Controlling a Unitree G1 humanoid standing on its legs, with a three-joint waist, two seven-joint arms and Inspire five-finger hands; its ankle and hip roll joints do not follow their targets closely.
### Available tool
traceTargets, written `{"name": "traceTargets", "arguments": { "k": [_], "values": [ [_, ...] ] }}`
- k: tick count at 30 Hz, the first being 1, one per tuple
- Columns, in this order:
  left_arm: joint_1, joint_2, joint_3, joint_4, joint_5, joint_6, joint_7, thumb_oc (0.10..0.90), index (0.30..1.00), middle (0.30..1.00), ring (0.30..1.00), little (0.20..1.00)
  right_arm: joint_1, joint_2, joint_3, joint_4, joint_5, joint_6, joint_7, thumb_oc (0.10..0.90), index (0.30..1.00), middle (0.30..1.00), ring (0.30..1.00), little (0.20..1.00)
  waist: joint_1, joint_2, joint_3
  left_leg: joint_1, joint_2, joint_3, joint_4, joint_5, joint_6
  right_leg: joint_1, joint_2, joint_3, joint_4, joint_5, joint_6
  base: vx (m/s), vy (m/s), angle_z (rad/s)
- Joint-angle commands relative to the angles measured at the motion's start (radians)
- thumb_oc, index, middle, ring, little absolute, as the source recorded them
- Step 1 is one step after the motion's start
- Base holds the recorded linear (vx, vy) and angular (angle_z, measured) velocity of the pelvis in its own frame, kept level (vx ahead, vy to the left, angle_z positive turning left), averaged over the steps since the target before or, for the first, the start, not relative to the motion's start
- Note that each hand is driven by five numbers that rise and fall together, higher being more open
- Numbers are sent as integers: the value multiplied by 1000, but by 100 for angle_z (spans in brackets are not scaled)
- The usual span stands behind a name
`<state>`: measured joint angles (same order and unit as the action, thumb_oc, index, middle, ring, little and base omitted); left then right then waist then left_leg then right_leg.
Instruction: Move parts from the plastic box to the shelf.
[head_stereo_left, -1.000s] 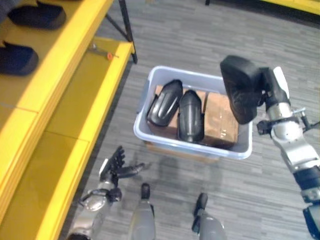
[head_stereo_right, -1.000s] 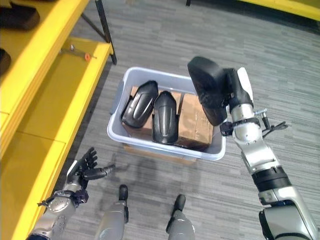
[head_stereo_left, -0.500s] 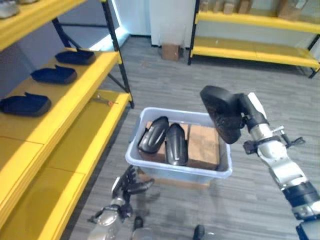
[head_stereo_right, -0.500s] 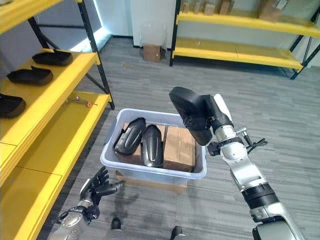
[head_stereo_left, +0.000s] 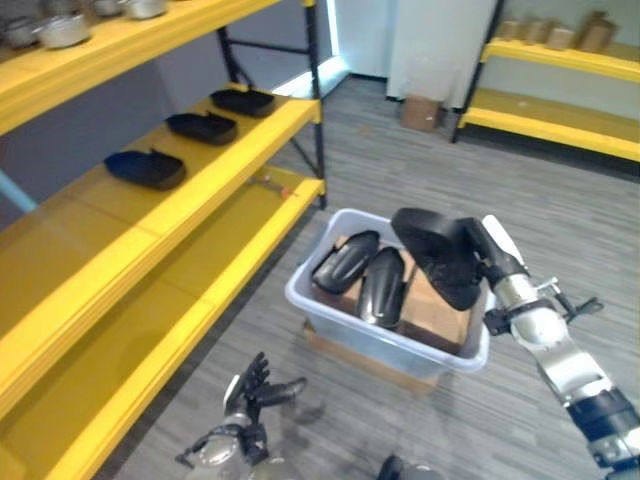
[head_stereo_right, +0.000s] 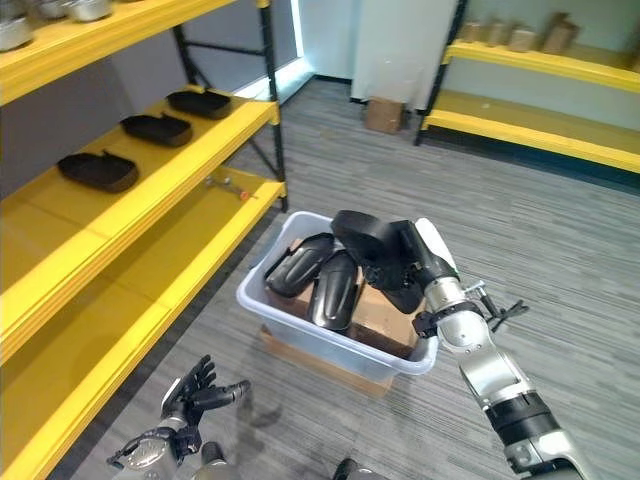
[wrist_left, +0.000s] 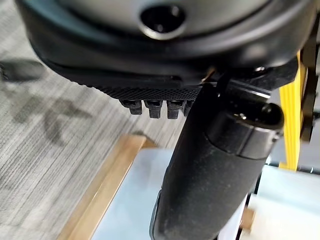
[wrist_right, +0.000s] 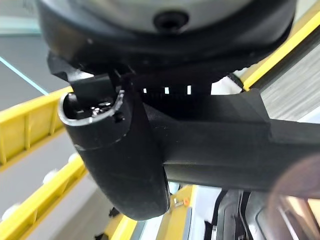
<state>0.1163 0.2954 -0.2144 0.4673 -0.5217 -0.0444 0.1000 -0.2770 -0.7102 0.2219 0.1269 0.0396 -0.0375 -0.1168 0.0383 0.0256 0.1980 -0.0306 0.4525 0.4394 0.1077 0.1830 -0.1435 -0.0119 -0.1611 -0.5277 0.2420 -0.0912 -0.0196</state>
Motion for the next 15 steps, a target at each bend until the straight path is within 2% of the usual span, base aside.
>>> {"name": "traceTargets", "arguments": {
  "k": [1,3,7,9,12,14,15],
  "values": [
    [-79,42,13,-92,40,-80,9,900,1000,1000,1000,1000,-75,-8,-144,-155,-22,-117,-80,400,300,300,300,300,-18,-24,-54,-53,19,7,-58,170,-64,150,14,-37,-95,-58,62,109,212,129],
    [-80,45,14,-95,43,-79,11,900,1000,1000,1000,1000,-58,1,-155,-165,-25,-115,-79,400,300,300,300,300,-18,-29,-58,-61,1,0,-53,147,-53,156,-4,-45,-92,-55,68,132,202,81],
    [-71,77,28,-119,62,-86,-4,900,1000,1000,1000,1000,-23,24,-183,-186,-41,-118,-71,400,300,300,300,300,15,-61,-65,-94,-27,-1,6,84,-31,201,-57,-80,-100,-36,96,151,173,33],
    [-58,102,48,-141,73,-90,-2,900,1000,1000,1000,1000,-26,42,-187,-202,-64,-119,-66,400,300,300,300,300,48,-92,-66,-136,-76,-13,64,18,-1,220,-109,-98,-99,-18,125,240,334,40],
    [-54,110,59,-156,71,-92,0,900,1000,1000,1000,1000,-31,49,-186,-206,-66,-119,-68,400,300,300,300,300,63,-105,-63,-162,-97,-15,84,-3,11,217,-125,-108,-94,0,140,101,152,18],
    [-50,122,65,-172,74,-95,5,900,1000,1000,1000,1000,-65,65,-159,-201,-74,-112,-67,400,300,300,300,300,92,-123,-54,-196,-128,-21,110,-32,28,219,-153,-120,-92,36,159,104,168,41],
    [-50,123,67,-173,74,-95,5,900,1000,1000,1000,1000,-68,66,-158,-199,-74,-112,-67,400,300,300,300,300,90,-125,-55,-198,-130,-21,113,-34,29,218,-155,-121,-92,38,161,172,283,43]
  ]
}}
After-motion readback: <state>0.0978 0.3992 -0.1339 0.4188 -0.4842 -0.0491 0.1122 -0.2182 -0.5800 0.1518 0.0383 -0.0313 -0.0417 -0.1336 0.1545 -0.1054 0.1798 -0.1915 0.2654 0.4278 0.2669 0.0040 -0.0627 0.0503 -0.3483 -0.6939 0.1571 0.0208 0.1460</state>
